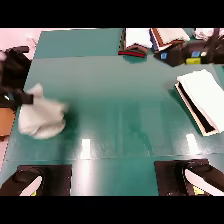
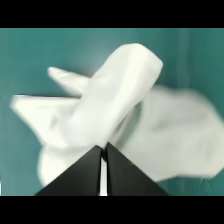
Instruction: Fold the shirts.
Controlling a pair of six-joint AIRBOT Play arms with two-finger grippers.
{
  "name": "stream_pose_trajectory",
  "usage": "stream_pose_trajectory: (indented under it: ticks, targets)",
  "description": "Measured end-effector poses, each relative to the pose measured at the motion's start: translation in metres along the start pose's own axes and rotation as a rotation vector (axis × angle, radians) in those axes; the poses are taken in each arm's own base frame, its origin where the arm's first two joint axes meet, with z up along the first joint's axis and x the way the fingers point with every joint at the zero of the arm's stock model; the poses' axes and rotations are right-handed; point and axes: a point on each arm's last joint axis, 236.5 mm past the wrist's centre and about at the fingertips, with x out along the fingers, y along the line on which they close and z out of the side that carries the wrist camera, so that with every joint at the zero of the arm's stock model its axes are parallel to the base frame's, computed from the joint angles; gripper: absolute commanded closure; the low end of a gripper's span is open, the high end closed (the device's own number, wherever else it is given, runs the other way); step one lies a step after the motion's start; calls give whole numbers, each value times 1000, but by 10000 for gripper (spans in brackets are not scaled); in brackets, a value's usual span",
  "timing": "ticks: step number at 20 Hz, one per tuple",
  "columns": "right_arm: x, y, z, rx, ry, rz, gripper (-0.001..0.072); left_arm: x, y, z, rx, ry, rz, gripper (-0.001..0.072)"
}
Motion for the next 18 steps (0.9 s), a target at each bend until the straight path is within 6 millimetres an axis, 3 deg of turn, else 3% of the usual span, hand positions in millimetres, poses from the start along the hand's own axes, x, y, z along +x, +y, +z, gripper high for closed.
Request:
stream_pose_trajectory:
  ticks: [3,6,9,12,13,14,15,17,18]
  targets:
    - [-25,18,42,-68,-115,-5,696,-71,-39,70,83,-248,-120,686]
    - [-51,34,77,-125,-222,-13,696,-107,-85,106,182,-370,-239,686]
    - [-73,41,100,-184,-293,-51,696,-105,-145,126,306,-395,-337,684]
    - [-91,37,114,-217,-333,-124,696,-79,-226,127,446,-357,-455,681]
    - [-95,34,116,-218,-338,-146,696,-70,-254,120,483,-332,-503,620]
    - [-97,31,118,-220,-341,-164,696,-59,-283,111,522,-302,-554,271]
    - [-99,29,118,-220,-340,-176,696,-50,-307,103,549,-282,-599,60]
    - [-99,25,117,-217,-331,-194,696,-34,-337,88,585,-238,-654,61]
    - [-99,23,117,-216,-328,-198,696,-25,-341,86,594,-224,-656,62]
